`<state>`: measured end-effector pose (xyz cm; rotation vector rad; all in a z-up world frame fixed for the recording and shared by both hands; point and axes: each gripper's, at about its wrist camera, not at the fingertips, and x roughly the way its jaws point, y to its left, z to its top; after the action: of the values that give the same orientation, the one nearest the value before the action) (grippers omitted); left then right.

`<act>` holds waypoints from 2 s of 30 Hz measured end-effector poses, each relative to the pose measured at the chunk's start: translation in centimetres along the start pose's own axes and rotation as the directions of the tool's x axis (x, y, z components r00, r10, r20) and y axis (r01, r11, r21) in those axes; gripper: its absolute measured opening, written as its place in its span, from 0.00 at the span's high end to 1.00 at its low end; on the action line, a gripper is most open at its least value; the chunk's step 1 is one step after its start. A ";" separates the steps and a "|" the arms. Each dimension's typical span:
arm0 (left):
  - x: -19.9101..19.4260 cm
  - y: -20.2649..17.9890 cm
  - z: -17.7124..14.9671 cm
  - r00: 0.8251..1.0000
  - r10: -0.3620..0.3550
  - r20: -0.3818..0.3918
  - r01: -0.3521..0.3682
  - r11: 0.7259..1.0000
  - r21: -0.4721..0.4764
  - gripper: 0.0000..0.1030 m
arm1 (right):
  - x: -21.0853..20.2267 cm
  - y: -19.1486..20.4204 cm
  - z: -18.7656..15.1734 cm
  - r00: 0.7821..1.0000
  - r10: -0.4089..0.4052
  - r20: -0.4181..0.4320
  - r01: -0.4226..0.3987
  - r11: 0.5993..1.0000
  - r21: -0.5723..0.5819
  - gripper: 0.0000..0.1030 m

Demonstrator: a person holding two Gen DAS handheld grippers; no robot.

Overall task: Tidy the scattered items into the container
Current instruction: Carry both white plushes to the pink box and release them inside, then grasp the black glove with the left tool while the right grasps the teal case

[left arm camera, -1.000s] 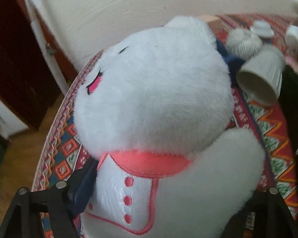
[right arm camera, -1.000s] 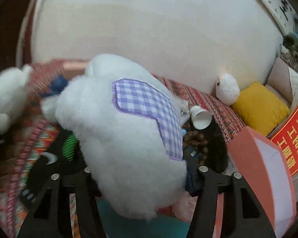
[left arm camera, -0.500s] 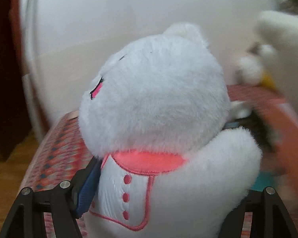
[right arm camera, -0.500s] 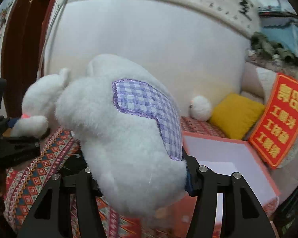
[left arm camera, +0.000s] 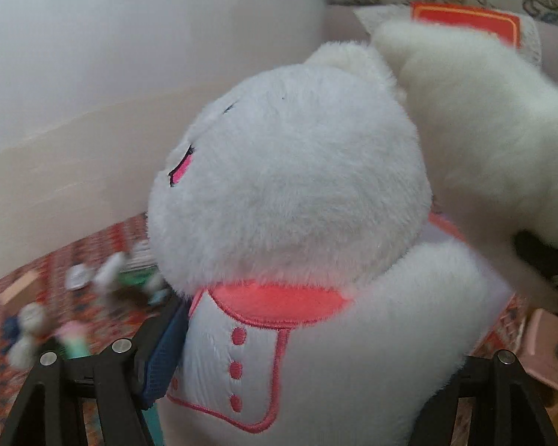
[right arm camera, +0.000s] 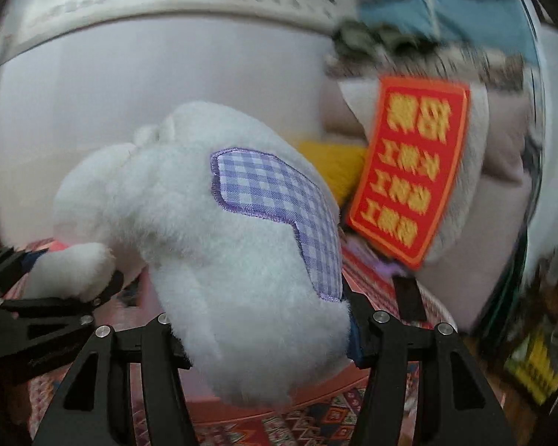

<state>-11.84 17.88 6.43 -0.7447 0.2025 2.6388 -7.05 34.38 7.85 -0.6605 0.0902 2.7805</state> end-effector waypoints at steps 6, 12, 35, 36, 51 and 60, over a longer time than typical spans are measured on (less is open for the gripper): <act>5.3 -0.4 1.3 0.995 -0.054 -0.083 0.048 0.996 -0.072 0.17 | 9.4 -1.5 0.1 0.968 0.049 -0.244 -0.048 0.999 0.010 0.13; 1.7 5.2 -1.4 0.996 -0.084 -0.044 0.074 0.981 -0.178 0.04 | 5.8 1.9 -3.1 0.966 0.089 -0.245 -0.102 0.994 -0.042 0.04; 0.4 30.9 -20.0 0.918 0.127 -0.376 -0.292 0.858 -0.423 0.03 | 11.1 34.6 -14.7 0.812 0.197 -0.549 -0.521 0.668 -0.531 0.01; 1.3 31.3 -20.0 0.914 0.121 -0.387 -0.293 0.856 -0.426 0.03 | 11.9 34.9 -15.0 0.814 0.185 -0.550 -0.519 0.656 -0.548 0.01; 9.9 30.7 -19.4 0.875 0.196 -0.443 -0.349 0.889 -0.297 0.66 | 16.9 37.0 -15.9 0.770 0.240 -0.591 -0.582 0.644 -0.497 0.23; 1.8 29.7 -18.6 0.932 0.138 -0.336 -0.277 0.867 -0.414 0.88 | 11.4 34.6 -14.6 0.702 0.389 -0.597 -0.656 0.679 -0.329 0.28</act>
<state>-16.52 -13.12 -9.37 -1.3477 -0.2908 2.7989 -20.39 2.31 -10.50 -1.7385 -0.4794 3.1235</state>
